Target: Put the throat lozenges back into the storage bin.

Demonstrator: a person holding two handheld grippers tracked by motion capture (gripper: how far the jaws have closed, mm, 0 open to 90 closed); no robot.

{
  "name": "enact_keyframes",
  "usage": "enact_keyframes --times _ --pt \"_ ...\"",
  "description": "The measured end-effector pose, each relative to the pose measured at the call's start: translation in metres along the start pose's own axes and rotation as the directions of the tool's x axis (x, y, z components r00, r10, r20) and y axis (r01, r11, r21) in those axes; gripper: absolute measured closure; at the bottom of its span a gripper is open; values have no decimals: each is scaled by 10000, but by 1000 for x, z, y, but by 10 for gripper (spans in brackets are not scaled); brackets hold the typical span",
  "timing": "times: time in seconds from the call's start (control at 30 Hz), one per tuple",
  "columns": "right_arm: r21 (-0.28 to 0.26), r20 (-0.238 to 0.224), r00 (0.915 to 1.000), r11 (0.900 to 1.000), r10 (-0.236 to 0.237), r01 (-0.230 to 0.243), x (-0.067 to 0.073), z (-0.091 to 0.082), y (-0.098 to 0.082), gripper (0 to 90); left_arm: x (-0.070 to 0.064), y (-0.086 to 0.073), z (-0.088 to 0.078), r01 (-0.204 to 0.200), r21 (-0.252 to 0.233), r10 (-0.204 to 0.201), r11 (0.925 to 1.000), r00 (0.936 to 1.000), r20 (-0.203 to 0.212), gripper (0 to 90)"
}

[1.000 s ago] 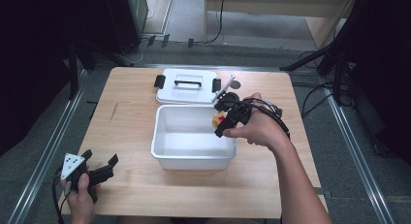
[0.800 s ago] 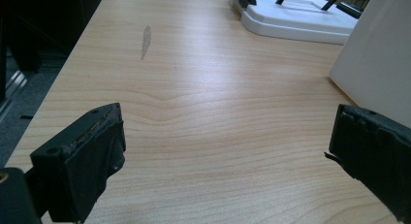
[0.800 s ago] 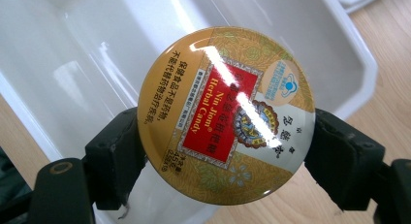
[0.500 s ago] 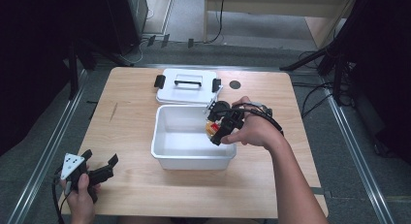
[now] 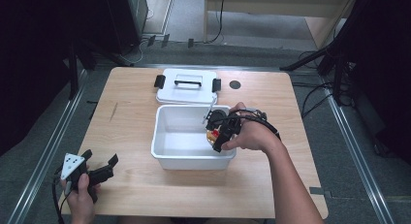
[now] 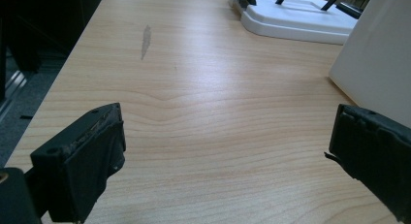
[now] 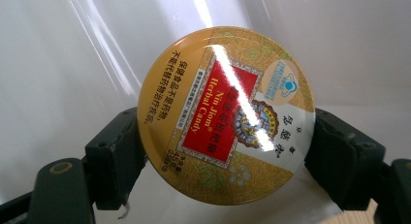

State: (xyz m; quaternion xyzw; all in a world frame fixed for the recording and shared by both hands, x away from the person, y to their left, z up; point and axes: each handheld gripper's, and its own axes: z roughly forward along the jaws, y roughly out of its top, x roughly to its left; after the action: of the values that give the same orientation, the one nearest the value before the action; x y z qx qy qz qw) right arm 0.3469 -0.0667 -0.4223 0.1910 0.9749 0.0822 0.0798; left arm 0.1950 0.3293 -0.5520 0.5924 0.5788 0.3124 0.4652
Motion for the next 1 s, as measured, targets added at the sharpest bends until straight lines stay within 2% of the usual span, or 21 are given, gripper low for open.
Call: enact_keyframes --times 0.2,0.33,0.53,0.73,0.77,0.87,1.0 --pt "550 19 9998 9983 -209 208 4 11 3 206 0 0 0 16 1 -16 10000 10000 9 0" --pt "621 82 9999 9980 -107 102 5 12 4 205 0 0 0 22 -6 -22 10000 10000 8 0" --pt "703 35 9997 9972 -261 257 6 13 3 197 0 0 0 4 2 -4 10000 10000 9 0" --pt "784 -139 9999 9969 -8 19 7 11 4 159 0 0 0 -2 1 2 10000 10000 -5 0" --pt "748 -96 9999 9972 -38 45 7 11 4 170 0 0 0 -2 -1 2 10000 10000 -3 0" --pt "554 47 10000 9985 35 -37 6 6 2 314 0 0 0 -2 -2 2 10000 10000 -1 0" --pt "-84 -287 9982 9986 527 -530 0 -8 0 472 0 0 0 7 -12 -7 10000 10000 2 0"
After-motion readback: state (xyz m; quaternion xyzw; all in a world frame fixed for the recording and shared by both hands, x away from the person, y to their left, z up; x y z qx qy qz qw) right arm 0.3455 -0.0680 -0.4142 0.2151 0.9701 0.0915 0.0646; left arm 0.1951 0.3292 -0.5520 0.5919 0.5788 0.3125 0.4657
